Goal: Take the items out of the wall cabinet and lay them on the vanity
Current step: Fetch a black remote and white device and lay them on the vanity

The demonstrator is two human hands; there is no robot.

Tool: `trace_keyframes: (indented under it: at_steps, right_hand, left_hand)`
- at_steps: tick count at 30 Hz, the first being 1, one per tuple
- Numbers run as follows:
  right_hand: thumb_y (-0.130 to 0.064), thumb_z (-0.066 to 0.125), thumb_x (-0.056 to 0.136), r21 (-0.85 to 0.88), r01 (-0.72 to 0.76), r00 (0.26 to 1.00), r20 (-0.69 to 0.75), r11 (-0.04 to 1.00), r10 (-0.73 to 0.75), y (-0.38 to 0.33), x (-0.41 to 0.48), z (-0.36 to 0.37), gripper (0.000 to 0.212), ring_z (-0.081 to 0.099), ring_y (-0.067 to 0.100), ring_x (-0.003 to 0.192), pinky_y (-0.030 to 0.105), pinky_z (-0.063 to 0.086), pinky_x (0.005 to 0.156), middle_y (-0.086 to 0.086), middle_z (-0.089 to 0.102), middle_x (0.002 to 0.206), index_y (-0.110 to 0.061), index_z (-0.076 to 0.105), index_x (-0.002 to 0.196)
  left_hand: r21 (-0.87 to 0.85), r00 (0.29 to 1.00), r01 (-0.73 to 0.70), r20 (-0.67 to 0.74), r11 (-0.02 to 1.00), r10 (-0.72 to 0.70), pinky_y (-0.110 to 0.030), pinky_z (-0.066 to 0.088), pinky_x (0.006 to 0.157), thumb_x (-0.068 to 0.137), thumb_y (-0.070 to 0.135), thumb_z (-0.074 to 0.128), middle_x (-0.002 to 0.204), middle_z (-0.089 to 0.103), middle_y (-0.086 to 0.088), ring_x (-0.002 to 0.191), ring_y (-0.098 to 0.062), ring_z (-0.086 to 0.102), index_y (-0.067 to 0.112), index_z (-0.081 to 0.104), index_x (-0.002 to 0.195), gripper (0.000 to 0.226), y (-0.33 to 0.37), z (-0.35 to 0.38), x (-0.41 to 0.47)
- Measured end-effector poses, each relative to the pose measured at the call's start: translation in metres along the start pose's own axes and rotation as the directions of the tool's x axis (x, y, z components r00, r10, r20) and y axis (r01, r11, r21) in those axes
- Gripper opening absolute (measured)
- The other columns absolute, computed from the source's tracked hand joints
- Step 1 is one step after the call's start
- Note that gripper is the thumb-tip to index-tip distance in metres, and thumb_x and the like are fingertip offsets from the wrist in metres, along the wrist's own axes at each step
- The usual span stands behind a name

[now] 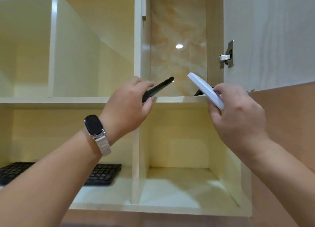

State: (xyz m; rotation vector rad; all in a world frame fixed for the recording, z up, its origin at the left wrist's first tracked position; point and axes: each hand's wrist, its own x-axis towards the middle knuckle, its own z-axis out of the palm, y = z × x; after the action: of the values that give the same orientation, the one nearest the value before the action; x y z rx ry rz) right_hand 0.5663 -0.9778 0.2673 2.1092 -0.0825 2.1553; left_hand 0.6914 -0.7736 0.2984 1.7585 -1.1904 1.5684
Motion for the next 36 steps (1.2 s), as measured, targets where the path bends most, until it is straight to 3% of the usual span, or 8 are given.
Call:
trace_keyframes:
  at_steps: [4,11,15,21,24,27,31,36]
  right_hand:
    - [-0.009,0.059,0.087,0.034,-0.138,0.983,0.123,0.990,0.133,-0.001,-0.010,-0.004,0.023,0.054,0.036,0.075,0.035,0.037,0.058,0.010,0.057,0.096,-0.009,0.059,0.110]
    - [-0.015,0.057,0.087,0.122,-0.364,0.911,0.254,0.923,0.326,-0.010,-0.045,-0.014,0.014,0.050,0.028,0.072,0.038,0.039,0.057,0.005,0.055,0.085,-0.015,0.051,0.100]
    - [-0.018,0.057,0.086,0.137,-0.528,0.831,0.287,0.838,0.476,-0.023,-0.066,-0.026,0.012,0.054,0.023,0.071,0.034,0.043,0.054,0.003,0.056,0.082,-0.020,0.049,0.095]
    - [-0.016,0.061,0.083,0.107,-0.765,0.625,0.357,0.635,0.694,-0.058,-0.116,-0.043,0.012,0.052,0.004,0.061,0.027,0.044,0.053,-0.007,0.059,0.078,-0.025,0.055,0.088]
    - [-0.015,0.062,0.082,0.062,-0.841,0.523,0.342,0.537,0.780,-0.080,-0.151,-0.050,0.008,0.054,0.009,0.066,0.028,0.044,0.057,-0.001,0.062,0.081,-0.017,0.057,0.089]
    - [-0.014,0.062,0.083,-0.003,-0.878,0.459,0.283,0.479,0.842,-0.104,-0.186,-0.060,0.010,0.056,0.011,0.069,0.025,0.046,0.057,-0.003,0.062,0.083,-0.018,0.058,0.091]
    - [-0.011,0.061,0.083,-0.079,-0.911,0.387,0.169,0.404,0.906,-0.140,-0.224,-0.087,0.016,0.056,0.006,0.070,0.019,0.046,0.056,-0.008,0.061,0.084,-0.023,0.057,0.093]
    - [-0.012,0.061,0.084,-0.216,-0.939,0.273,0.005,0.268,0.962,-0.191,-0.261,-0.136,0.021,0.059,0.004,0.074,0.018,0.047,0.056,-0.010,0.062,0.090,-0.026,0.055,0.098]
  left_hand:
    - [-0.025,0.993,0.118,0.028,0.993,-0.118,-0.040,0.049,0.070,0.087,0.014,0.059,0.089,0.060,-0.004,0.077,-0.024,0.055,0.013,0.067,0.108,0.022,0.002,0.005,-0.021]
    - [-0.230,0.973,0.217,-0.026,0.949,-0.229,-0.017,0.036,0.063,0.086,0.012,0.062,0.076,0.055,0.004,0.069,-0.008,0.044,0.015,0.066,0.100,0.015,0.028,0.026,-0.063]
    - [-0.415,0.959,0.275,0.055,0.867,-0.278,-0.008,0.037,0.064,0.089,0.014,0.060,0.079,0.058,0.006,0.072,-0.009,0.049,0.018,0.064,0.103,0.015,0.044,0.033,-0.092]
    - [-0.670,0.848,0.518,0.324,0.531,-0.419,-0.027,0.041,0.049,0.088,0.017,0.057,0.068,0.058,-0.001,0.060,-0.016,0.054,0.033,0.058,0.091,0.016,0.056,0.044,-0.143]
    - [-0.726,0.754,0.639,0.525,0.254,-0.395,-0.044,0.052,0.057,0.087,0.014,0.057,0.068,0.062,-0.012,0.063,-0.028,0.062,0.030,0.058,0.084,0.017,0.064,0.044,-0.177]
    - [-0.704,0.678,0.709,0.673,0.024,-0.295,-0.039,0.057,0.058,0.087,0.008,0.059,0.068,0.064,-0.011,0.058,-0.021,0.065,0.025,0.061,0.087,0.017,0.077,0.042,-0.217]
    - [-0.637,0.628,0.761,0.771,-0.122,-0.109,-0.031,0.056,0.056,0.089,0.009,0.059,0.070,0.064,-0.019,0.057,-0.017,0.064,0.021,0.062,0.091,0.012,0.092,0.039,-0.265]
    - [-0.533,0.562,0.820,0.819,-0.207,0.118,-0.034,0.052,0.056,0.088,0.013,0.061,0.061,0.065,-0.008,0.057,-0.016,0.062,0.023,0.064,0.088,0.011,0.115,0.029,-0.312]
